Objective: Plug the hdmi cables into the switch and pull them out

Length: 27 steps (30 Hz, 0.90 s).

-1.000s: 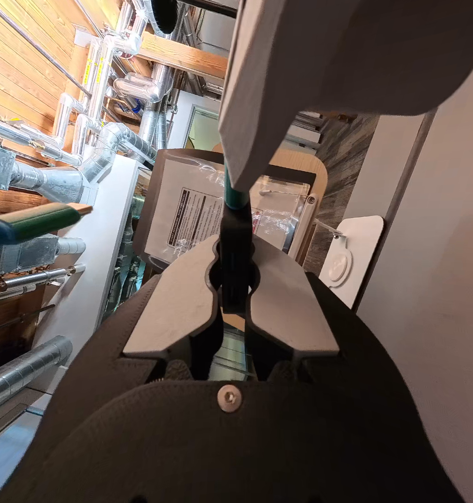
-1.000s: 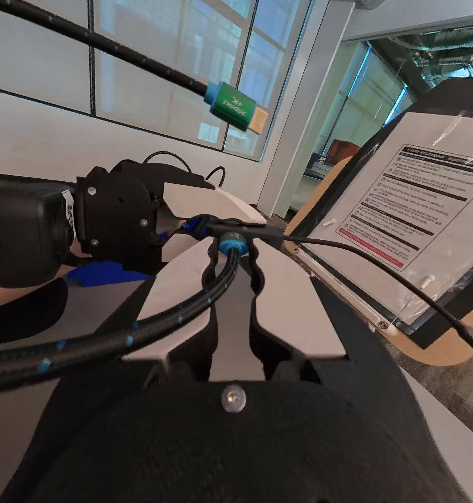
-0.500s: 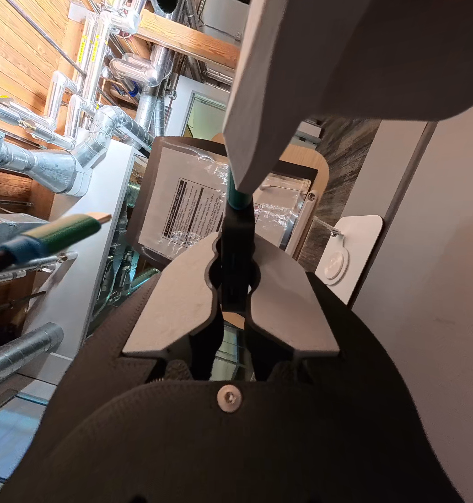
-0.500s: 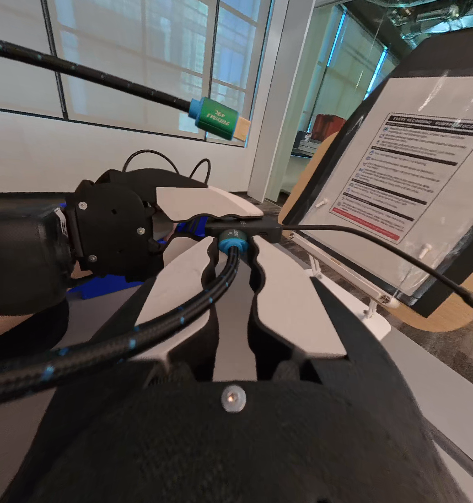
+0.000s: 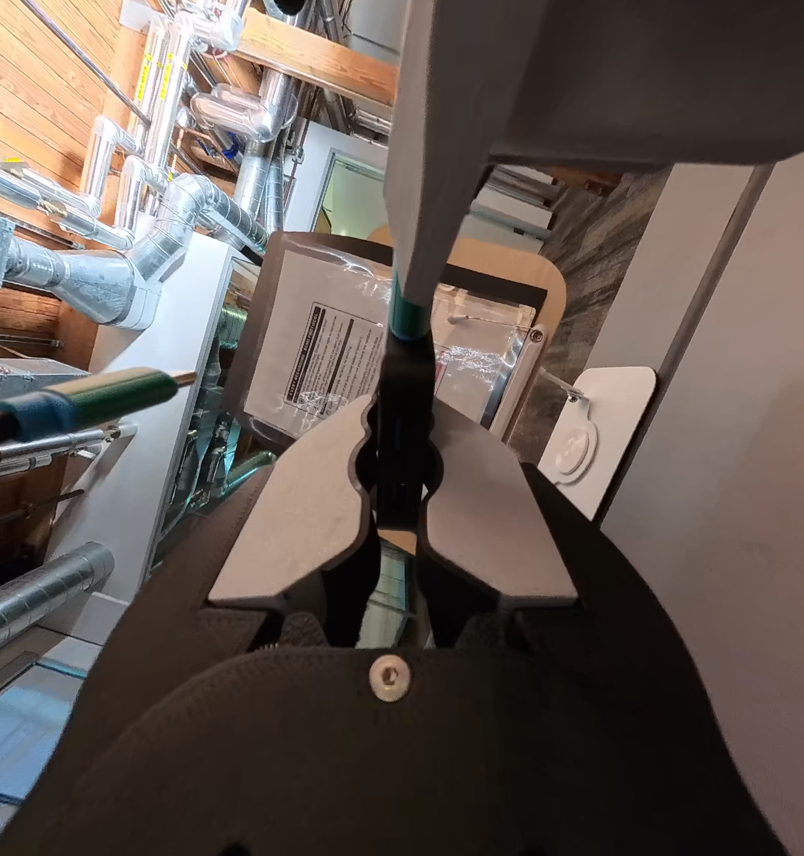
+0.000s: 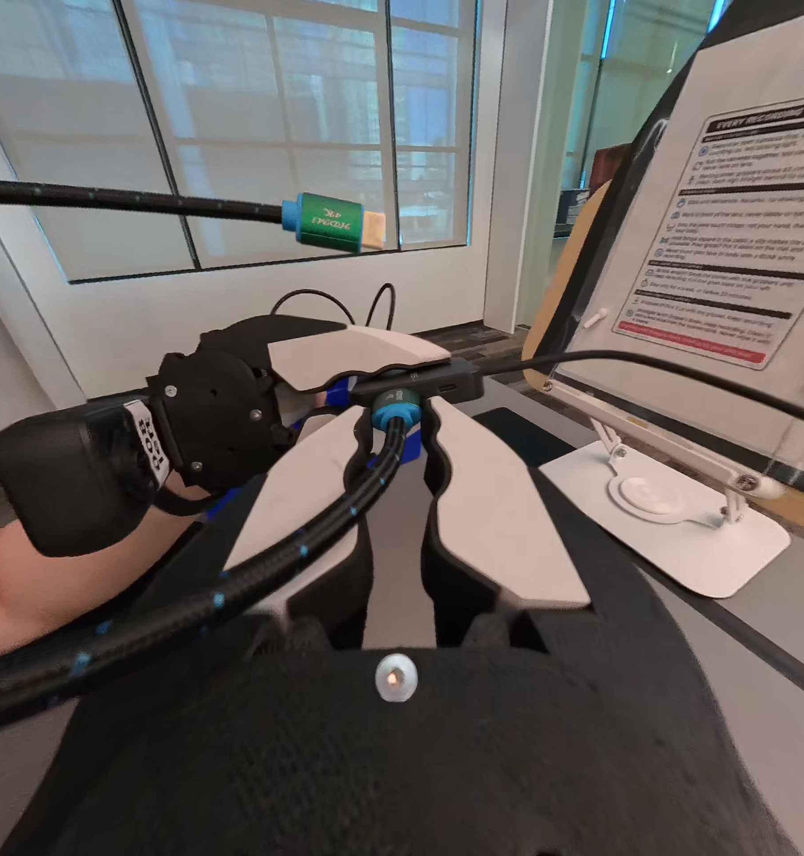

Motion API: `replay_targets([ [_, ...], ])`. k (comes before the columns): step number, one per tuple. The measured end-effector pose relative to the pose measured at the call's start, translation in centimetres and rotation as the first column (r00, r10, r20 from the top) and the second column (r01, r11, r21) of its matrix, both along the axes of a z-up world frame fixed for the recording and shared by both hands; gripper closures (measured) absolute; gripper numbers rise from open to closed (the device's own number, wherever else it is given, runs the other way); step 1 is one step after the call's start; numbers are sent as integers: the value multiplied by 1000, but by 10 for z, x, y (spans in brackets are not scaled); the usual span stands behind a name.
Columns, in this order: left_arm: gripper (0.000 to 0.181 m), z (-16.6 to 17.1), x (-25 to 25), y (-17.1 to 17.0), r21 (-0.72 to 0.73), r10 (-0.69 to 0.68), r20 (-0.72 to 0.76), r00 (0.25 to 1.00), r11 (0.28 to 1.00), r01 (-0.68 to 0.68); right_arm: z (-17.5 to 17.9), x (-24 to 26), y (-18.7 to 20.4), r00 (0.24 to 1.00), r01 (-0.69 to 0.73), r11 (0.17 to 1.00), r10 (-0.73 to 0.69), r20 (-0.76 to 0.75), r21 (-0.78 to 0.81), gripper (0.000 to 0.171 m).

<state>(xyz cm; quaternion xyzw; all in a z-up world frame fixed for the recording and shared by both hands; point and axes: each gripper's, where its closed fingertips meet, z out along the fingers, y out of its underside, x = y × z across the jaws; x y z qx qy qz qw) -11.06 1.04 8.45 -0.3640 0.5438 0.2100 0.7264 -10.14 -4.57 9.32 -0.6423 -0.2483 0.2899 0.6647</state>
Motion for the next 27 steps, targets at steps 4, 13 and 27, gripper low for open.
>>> replay_targets([
  [4, 167, 4, -1, -2, 2, -2, 3, 1000, 1000, 2, 4, -2, -3, 1000, 16, 1000, -16, 2, 7, 150],
  [13, 167, -3, -4, 6, -53, 58, -34, 998, 997, -60, 2, 9, 0, 999, 5, 996, -10, -51, -89, 151],
  [27, 168, 11, -96, 51, -441, 217, 130, 967, 887, -140, 10, 223, -101, 951, 301, 879, -247, 186, -370, 150],
])
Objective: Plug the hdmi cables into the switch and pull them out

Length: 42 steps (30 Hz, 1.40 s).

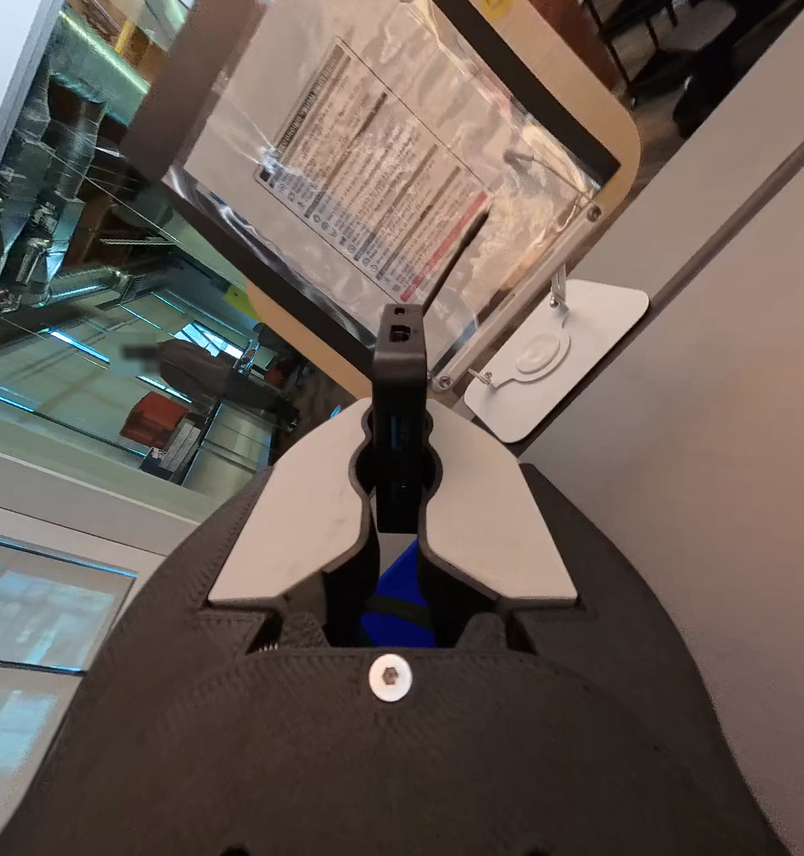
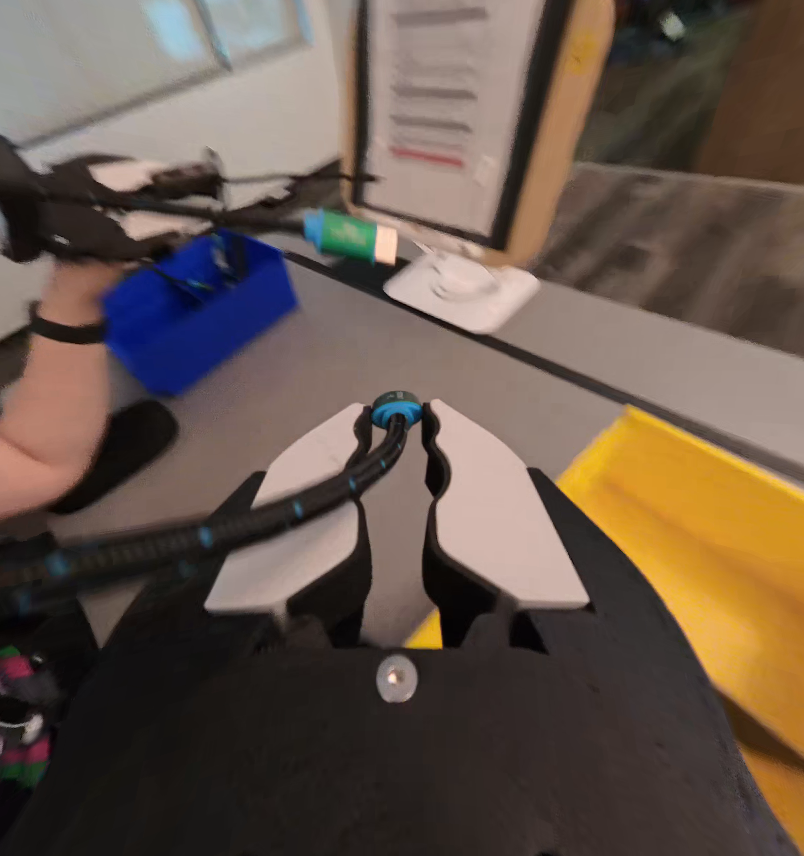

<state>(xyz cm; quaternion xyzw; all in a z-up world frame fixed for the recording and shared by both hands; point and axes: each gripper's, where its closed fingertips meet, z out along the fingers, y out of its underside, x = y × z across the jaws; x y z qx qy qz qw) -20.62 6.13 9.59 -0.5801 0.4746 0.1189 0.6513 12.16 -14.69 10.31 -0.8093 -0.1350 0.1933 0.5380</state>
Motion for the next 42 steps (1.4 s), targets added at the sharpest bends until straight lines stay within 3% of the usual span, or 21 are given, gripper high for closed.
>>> replay_targets([
  [3, 168, -10, 13, -4, -6, -19, -56, 998, 1000, 19, -32, 59, -37, 977, 210, 968, -203, 63, -140, 150],
  [8, 168, -16, 34, -15, -26, -72, -80, 994, 997, 70, -101, 130, -89, 882, 471, 766, -411, 231, -438, 150],
  [11, 168, -18, 40, -21, -27, -89, -96, 991, 996, 86, -119, 145, -104, 863, 501, 696, -441, 245, -514, 151],
  [14, 168, -17, 42, -23, -15, -87, -104, 991, 996, 86, -118, 151, -106, 864, 503, 719, -435, 254, -479, 150],
  [22, 168, -12, 38, -24, -10, -81, -102, 992, 997, 80, -132, 172, -134, 810, 585, 628, -487, 328, -513, 150],
  [26, 168, -8, 38, -30, 7, -86, -109, 990, 996, 88, -127, 172, -135, 791, 612, 626, -479, 381, -484, 151],
  [34, 168, -6, 42, -36, 10, -101, -108, 989, 995, 102, -187, 181, -101, 848, 529, 535, -322, 420, -658, 151],
  [37, 168, -6, 47, -40, 10, -120, -106, 987, 993, 122, -203, 157, -93, 916, 402, 533, -231, 329, -745, 151],
  [42, 168, -7, 51, -41, 7, -125, -104, 987, 992, 126, -206, 167, -89, 892, 450, 484, -287, 349, -751, 147],
])
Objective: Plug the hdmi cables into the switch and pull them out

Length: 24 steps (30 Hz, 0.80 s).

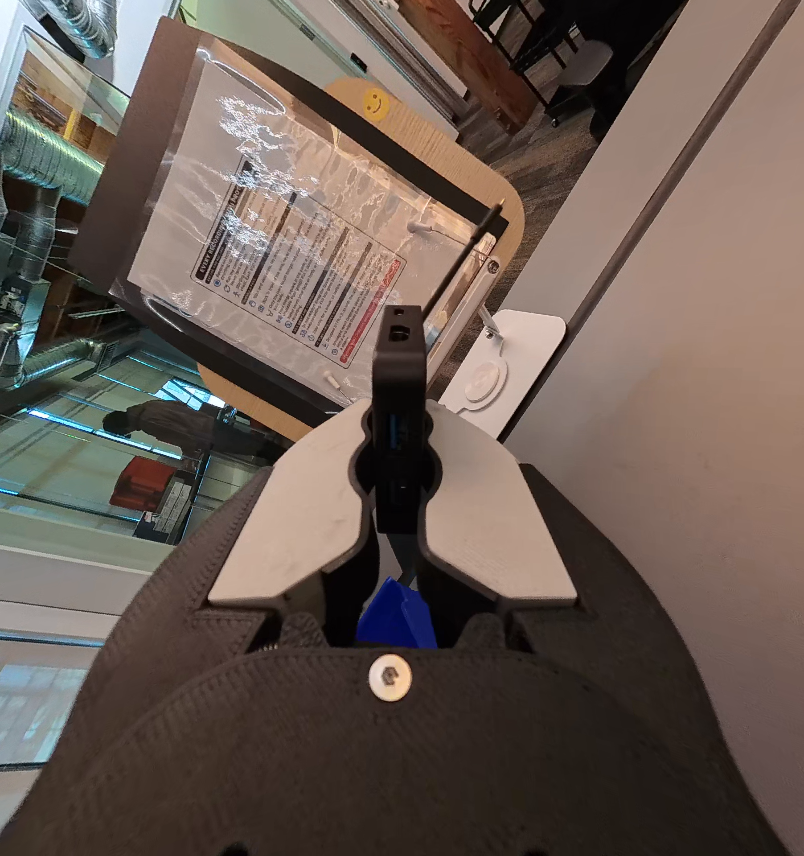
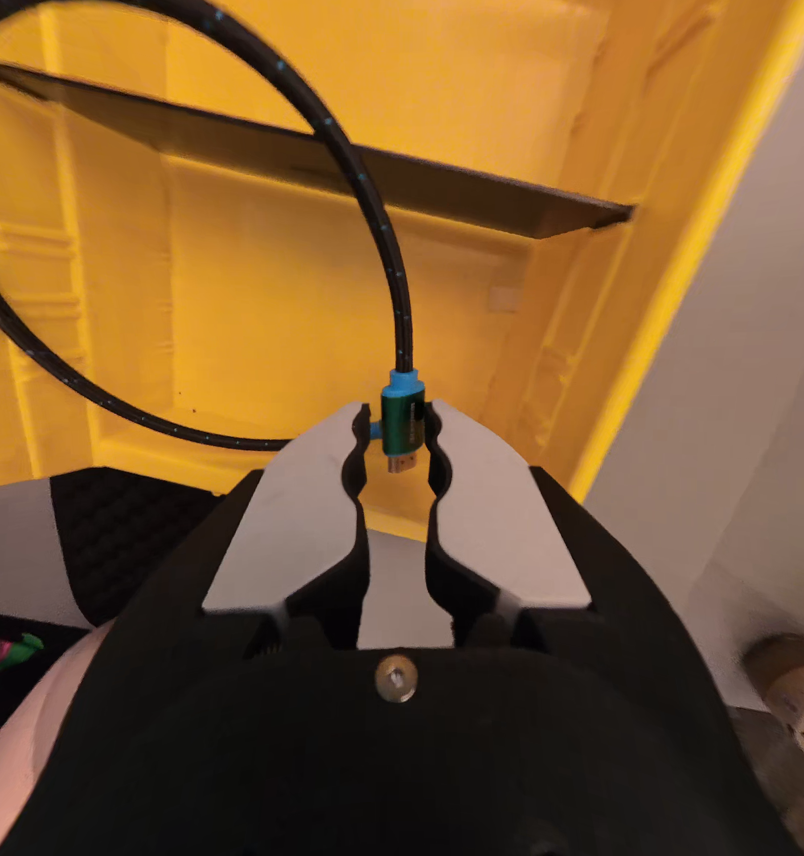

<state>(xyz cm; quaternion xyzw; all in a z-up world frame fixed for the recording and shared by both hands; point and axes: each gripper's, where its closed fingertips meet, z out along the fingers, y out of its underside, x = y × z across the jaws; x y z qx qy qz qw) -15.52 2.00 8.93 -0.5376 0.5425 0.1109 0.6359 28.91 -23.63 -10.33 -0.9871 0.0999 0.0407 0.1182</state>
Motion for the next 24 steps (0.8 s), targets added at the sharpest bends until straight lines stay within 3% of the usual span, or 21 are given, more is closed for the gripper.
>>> replay_targets([
  [4, 168, 5, -3, -2, 3, -2, 20, 1000, 1000, 2, 38, 9, -1, 993, 99, 984, -108, 54, 146, 140],
  [7, 168, 9, -4, -3, 4, -5, 36, 999, 1000, 5, 79, 11, 13, 978, 62, 945, -122, 169, 321, 136],
  [13, 168, 8, 6, -11, -8, -43, 53, 998, 999, 44, 141, -63, 85, 973, -224, 783, 141, 184, 581, 135],
  [14, 168, 6, 11, -15, -26, -74, 62, 995, 997, 76, 157, -84, 99, 956, -292, 716, 202, 211, 635, 134],
  [16, 168, 2, 23, -25, -75, -144, 87, 986, 986, 151, 195, -142, 124, 883, -460, 493, 343, 321, 739, 131],
  [20, 168, -10, 45, -49, -164, -277, 101, 955, 943, 291, 236, -288, 126, 573, -691, -103, 525, 629, 716, 117],
  [22, 168, -17, 52, -58, -168, -318, 63, 946, 931, 325, 230, -335, 122, 456, -734, -243, 515, 725, 634, 119],
  [24, 168, -22, 57, -64, -163, -338, 23, 941, 927, 337, 218, -362, 123, 374, -771, -302, 498, 782, 561, 122],
])
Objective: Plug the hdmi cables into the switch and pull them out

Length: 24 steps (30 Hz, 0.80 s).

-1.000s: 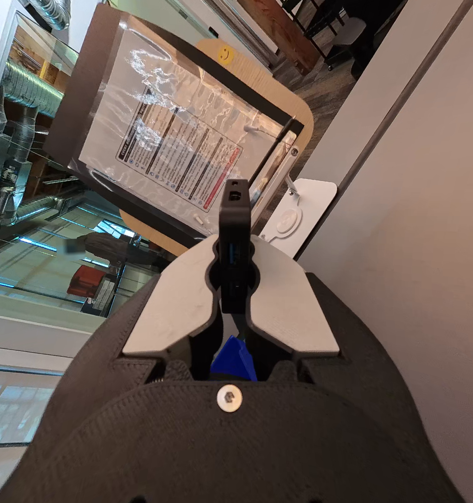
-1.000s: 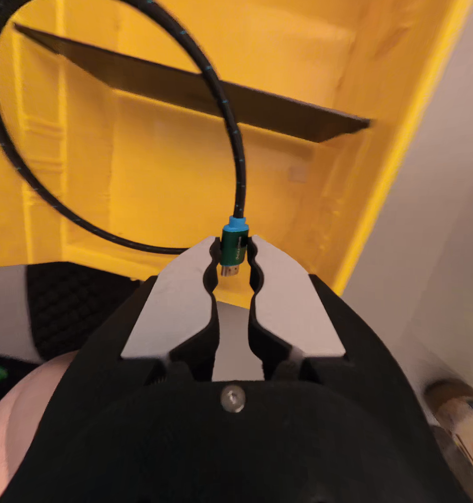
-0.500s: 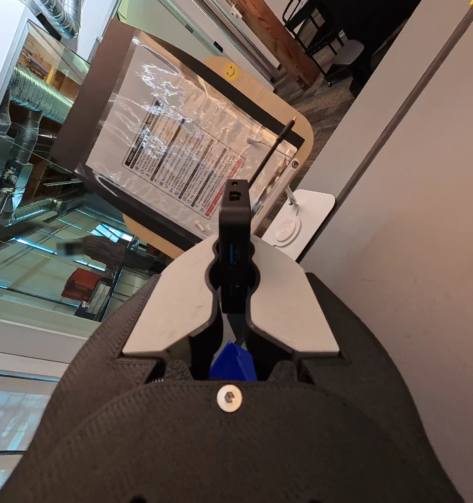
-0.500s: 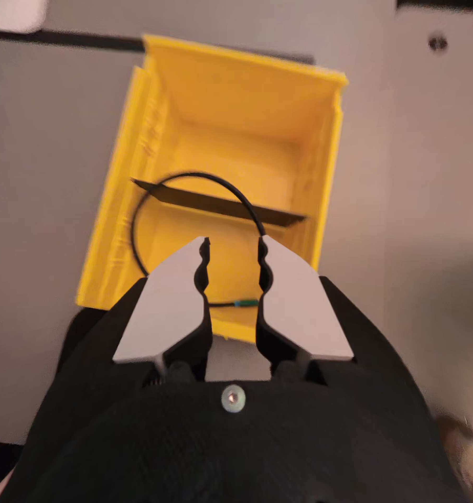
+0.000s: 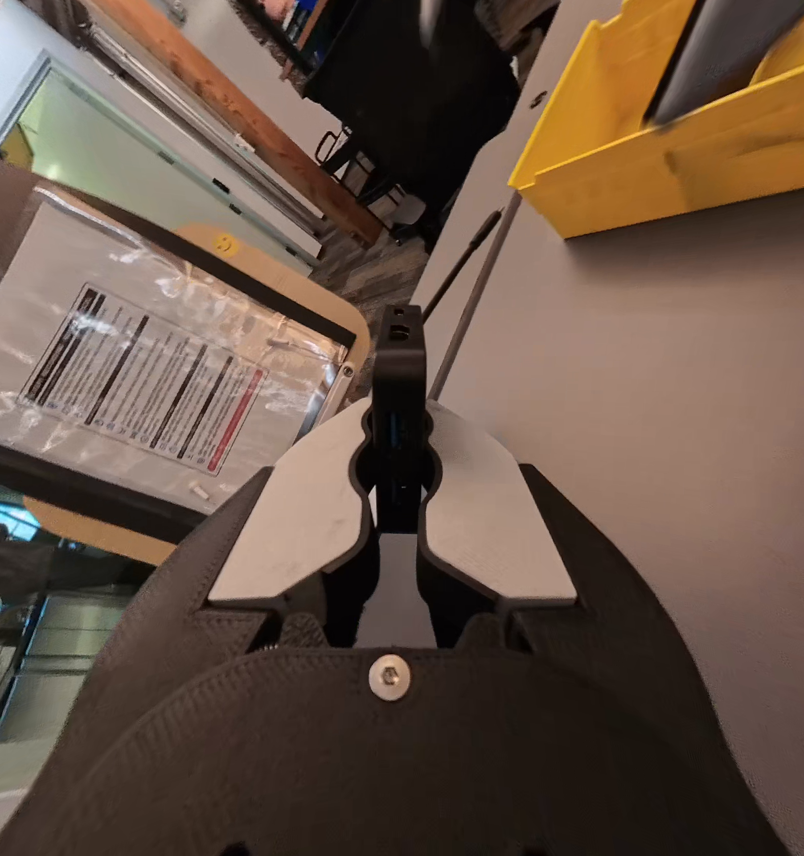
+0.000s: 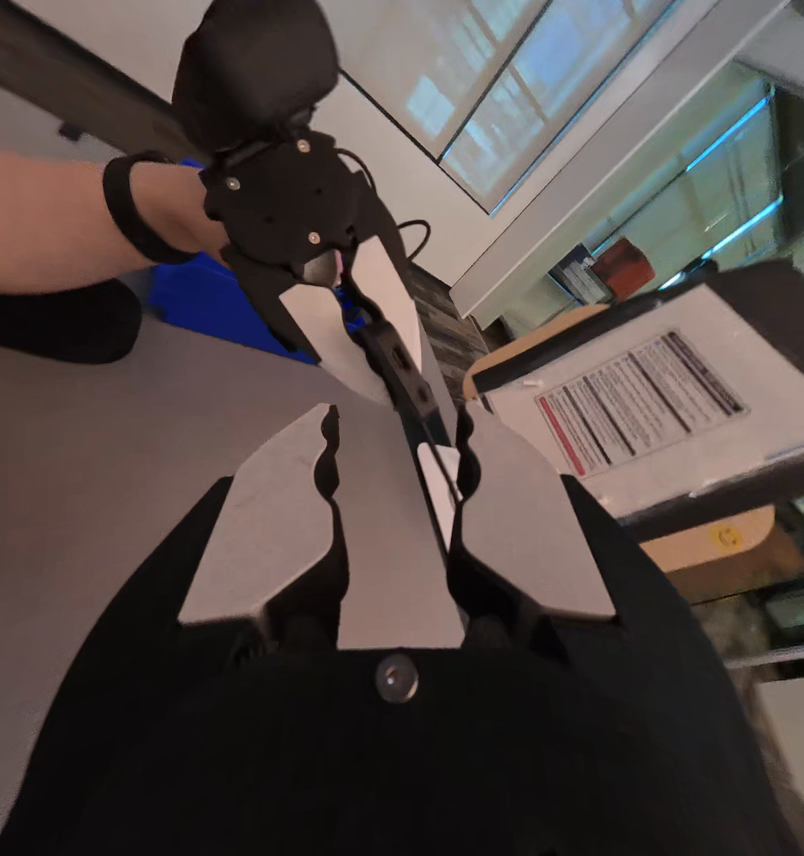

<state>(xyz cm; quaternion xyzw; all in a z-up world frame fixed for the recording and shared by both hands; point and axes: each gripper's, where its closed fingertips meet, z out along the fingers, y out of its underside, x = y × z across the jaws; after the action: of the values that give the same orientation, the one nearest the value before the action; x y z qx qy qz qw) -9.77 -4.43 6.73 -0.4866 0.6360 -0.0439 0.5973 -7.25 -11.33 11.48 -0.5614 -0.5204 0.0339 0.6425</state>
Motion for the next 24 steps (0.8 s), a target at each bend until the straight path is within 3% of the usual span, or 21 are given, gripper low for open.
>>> replay_targets([
  [2, 168, -5, 6, -11, 24, -55, -33, 998, 998, 56, -6, -8, 6, 999, 10, 998, -12, 40, 54, 125],
  [6, 168, -12, 13, -29, 39, -141, -78, 987, 989, 144, -23, -20, 5, 996, -74, 997, 75, 44, -12, 129],
  [11, 168, -20, 24, -56, -24, -274, -84, 958, 962, 273, -45, -25, 3, 981, -106, 993, 112, 159, -46, 155],
  [19, 165, -33, 31, -58, -103, -289, -71, 955, 954, 281, -58, -16, 4, 971, -144, 980, 166, 170, -135, 157],
  [24, 164, -52, 31, -43, -112, -244, -145, 959, 967, 229, -77, -17, 19, 974, -118, 980, 146, 174, -160, 156],
])
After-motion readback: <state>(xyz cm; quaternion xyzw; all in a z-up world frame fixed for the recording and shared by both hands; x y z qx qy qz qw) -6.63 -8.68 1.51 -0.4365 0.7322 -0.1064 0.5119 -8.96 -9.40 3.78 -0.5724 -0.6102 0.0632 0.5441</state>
